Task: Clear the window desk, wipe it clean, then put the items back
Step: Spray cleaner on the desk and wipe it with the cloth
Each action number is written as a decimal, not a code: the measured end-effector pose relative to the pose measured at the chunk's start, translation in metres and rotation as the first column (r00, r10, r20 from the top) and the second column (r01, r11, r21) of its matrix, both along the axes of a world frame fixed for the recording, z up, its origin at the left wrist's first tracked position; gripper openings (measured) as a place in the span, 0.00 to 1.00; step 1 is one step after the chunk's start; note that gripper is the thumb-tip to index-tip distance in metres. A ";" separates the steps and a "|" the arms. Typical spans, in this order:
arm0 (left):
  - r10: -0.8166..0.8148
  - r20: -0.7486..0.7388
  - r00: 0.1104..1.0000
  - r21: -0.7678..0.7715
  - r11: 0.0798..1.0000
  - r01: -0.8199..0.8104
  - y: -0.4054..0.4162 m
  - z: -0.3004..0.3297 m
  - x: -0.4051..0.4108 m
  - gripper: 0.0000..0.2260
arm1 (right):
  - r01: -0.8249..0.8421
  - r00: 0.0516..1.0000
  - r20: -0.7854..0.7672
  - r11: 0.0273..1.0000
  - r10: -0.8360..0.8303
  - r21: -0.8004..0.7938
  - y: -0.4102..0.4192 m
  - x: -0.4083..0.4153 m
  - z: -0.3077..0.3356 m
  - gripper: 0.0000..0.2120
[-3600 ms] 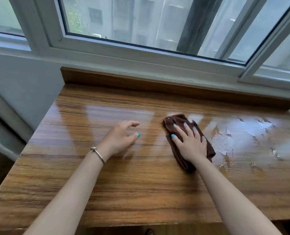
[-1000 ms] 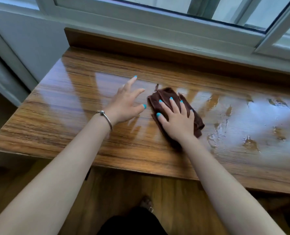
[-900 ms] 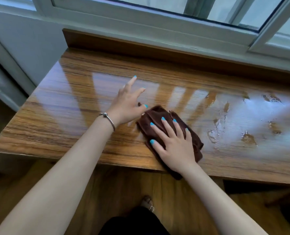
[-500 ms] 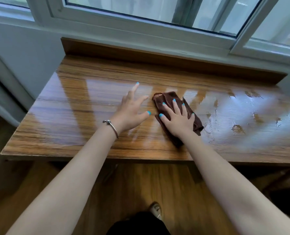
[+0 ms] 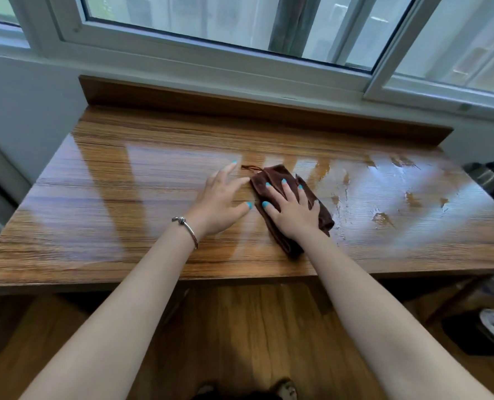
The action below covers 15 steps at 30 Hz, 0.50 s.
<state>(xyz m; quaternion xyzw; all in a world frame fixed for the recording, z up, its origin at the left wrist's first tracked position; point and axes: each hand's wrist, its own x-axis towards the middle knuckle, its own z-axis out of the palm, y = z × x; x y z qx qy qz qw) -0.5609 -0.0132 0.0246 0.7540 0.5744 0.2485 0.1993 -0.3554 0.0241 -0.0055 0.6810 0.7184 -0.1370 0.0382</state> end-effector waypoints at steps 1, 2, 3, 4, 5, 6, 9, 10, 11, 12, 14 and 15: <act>-0.003 0.001 1.000 -0.011 1.000 0.003 0.002 -0.001 0.003 0.26 | -0.052 0.999 0.005 0.999 0.052 0.014 -0.014 0.001 -0.001 0.24; -0.005 0.005 1.000 -0.021 1.000 0.005 0.005 -0.001 0.007 0.26 | -0.117 0.993 0.015 0.993 0.116 0.031 -0.034 0.005 -0.004 0.24; -0.008 0.014 1.000 -0.024 1.000 0.009 0.009 -0.001 0.012 0.26 | -0.185 0.983 0.022 0.981 0.184 0.059 -0.056 0.013 -0.009 0.24; -0.014 0.024 1.000 -0.024 1.000 0.014 0.013 0.000 0.017 0.26 | -0.244 0.970 0.030 0.966 0.242 0.087 -0.078 0.023 -0.012 0.24; -0.018 0.034 0.999 -0.021 1.000 0.019 0.018 0.001 0.023 0.26 | -0.292 0.956 0.036 0.950 0.290 0.110 -0.095 0.034 -0.012 0.23; -0.022 0.042 0.999 -0.018 1.000 0.023 0.023 0.002 0.029 0.26 | -0.334 0.942 0.033 0.934 0.333 0.123 -0.105 0.045 -0.012 0.23; -0.039 0.032 0.999 -0.007 0.999 0.040 0.033 0.005 0.044 0.26 | -0.444 0.896 0.043 0.885 0.443 0.137 -0.097 0.070 -0.011 0.23; -0.037 0.030 0.999 0.001 0.999 0.037 0.035 0.006 0.047 0.26 | -0.461 0.887 0.050 0.876 0.459 0.141 -0.085 0.074 -0.010 0.22; -0.026 0.030 0.999 0.010 1.000 0.026 0.038 0.007 0.049 0.26 | -0.464 0.886 0.054 0.874 0.461 0.142 -0.069 0.080 -0.009 0.22; -0.008 0.030 1.000 0.019 1.000 0.008 0.040 0.008 0.050 0.26 | -0.451 0.893 0.049 0.882 0.448 0.135 -0.050 0.086 -0.009 0.22; 0.039 0.026 0.999 0.023 0.999 -0.040 0.042 0.011 0.053 0.25 | -0.394 0.919 0.035 0.913 0.393 0.101 -0.007 0.098 -0.007 0.22; 0.063 0.021 0.998 0.026 0.998 -0.064 0.043 0.014 0.055 0.25 | -0.364 0.932 0.033 0.928 0.362 0.079 0.014 0.102 -0.004 0.22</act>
